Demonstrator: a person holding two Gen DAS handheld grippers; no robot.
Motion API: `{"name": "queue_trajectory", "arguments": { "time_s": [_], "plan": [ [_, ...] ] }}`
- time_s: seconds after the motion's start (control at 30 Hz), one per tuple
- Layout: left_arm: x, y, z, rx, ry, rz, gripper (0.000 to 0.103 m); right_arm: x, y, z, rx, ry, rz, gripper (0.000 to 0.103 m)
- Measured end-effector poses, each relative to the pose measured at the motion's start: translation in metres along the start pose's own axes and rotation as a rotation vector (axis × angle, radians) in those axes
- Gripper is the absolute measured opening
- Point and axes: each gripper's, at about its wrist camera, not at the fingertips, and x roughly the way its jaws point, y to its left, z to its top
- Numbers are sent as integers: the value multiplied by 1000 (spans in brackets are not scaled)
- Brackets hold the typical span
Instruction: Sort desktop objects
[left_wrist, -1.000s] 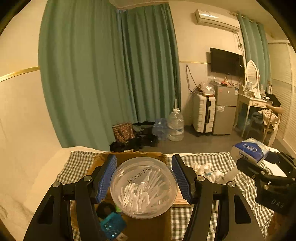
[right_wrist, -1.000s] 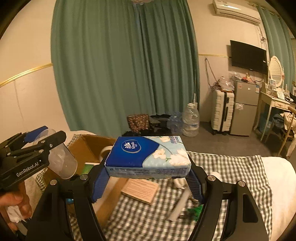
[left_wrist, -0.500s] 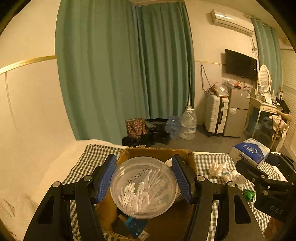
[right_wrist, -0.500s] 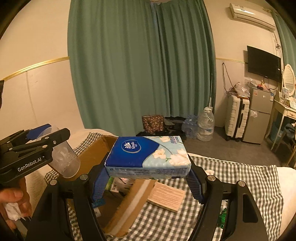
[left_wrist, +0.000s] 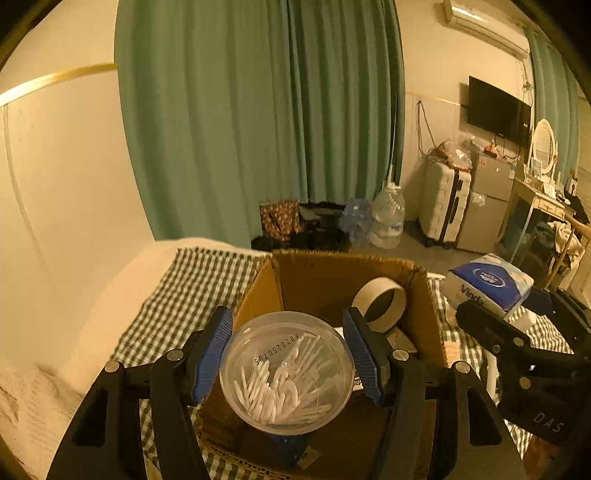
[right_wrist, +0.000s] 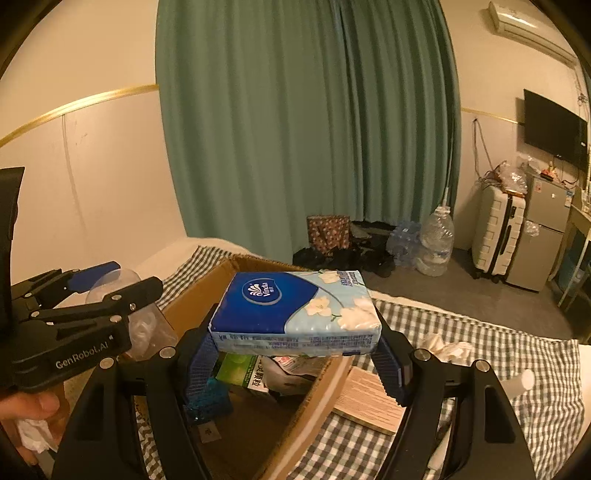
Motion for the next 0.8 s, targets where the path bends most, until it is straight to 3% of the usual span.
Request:
{"name": "queue_trajectory", "arguments": {
  "time_s": [0.37, 0.57, 0.8],
  "plan": [
    [46, 1, -11, 7, 121, -14, 64, 48, 4, -26, -12, 100, 45, 73],
    [68, 3, -17, -2, 183, -6, 64, 68, 13, -37, -100, 148, 73, 73],
    [72, -3, -17, 12, 185, -16, 65, 77, 14, -46, -127, 173, 82, 74]
  ]
}}
